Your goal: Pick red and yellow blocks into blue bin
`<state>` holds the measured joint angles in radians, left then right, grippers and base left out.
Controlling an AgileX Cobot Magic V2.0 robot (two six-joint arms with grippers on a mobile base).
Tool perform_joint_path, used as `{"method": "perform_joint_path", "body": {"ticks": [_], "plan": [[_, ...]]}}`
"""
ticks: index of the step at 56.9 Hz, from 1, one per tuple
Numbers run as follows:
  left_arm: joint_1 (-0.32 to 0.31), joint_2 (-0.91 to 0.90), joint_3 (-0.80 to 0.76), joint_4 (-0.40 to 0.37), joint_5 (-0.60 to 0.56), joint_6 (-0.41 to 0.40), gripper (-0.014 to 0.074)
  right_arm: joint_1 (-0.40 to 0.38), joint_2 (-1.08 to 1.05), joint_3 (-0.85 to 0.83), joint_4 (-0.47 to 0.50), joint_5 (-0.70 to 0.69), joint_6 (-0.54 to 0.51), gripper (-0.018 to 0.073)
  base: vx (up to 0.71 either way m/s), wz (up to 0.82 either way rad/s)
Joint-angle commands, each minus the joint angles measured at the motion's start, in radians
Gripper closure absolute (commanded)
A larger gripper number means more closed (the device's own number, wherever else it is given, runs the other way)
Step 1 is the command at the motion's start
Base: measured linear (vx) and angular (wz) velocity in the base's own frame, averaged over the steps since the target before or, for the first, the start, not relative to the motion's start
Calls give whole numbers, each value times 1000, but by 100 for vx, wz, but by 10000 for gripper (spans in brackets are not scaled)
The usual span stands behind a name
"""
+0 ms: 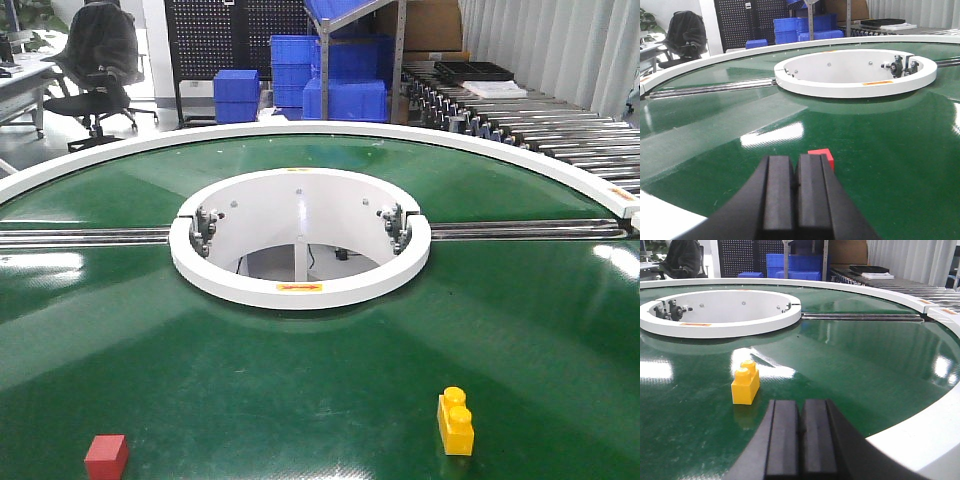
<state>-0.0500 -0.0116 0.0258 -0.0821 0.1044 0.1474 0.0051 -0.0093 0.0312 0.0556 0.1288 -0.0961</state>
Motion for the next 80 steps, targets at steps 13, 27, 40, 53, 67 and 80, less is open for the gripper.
{"method": "perform_joint_path", "body": {"ticks": [13, 27, 40, 53, 67, 80], "plan": [[-8, -17, -16, -10, -87, -1, 594, -5, -11, 7, -7, -84, -5, 569, 0, 0], [-8, -17, -16, -10, -87, -1, 594, -5, -11, 7, -7, -84, -5, 569, 0, 0], [-8, -17, -16, -10, -88, -1, 594, -5, -11, 7, -7, -91, -5, 569, 0, 0], [-8, -17, -47, -10, -283, -51, 594, -5, -11, 5, 0, -268, -5, 569, 0, 0], [-8, 33, -385, -6, -243, -50, 594, -6, 32, -279, 4, -368, -26, 569, 0, 0], [-8, 403, -774, -6, -104, -19, 594, -5, 377, -677, 4, -201, -73, 569, 0, 0]]}}
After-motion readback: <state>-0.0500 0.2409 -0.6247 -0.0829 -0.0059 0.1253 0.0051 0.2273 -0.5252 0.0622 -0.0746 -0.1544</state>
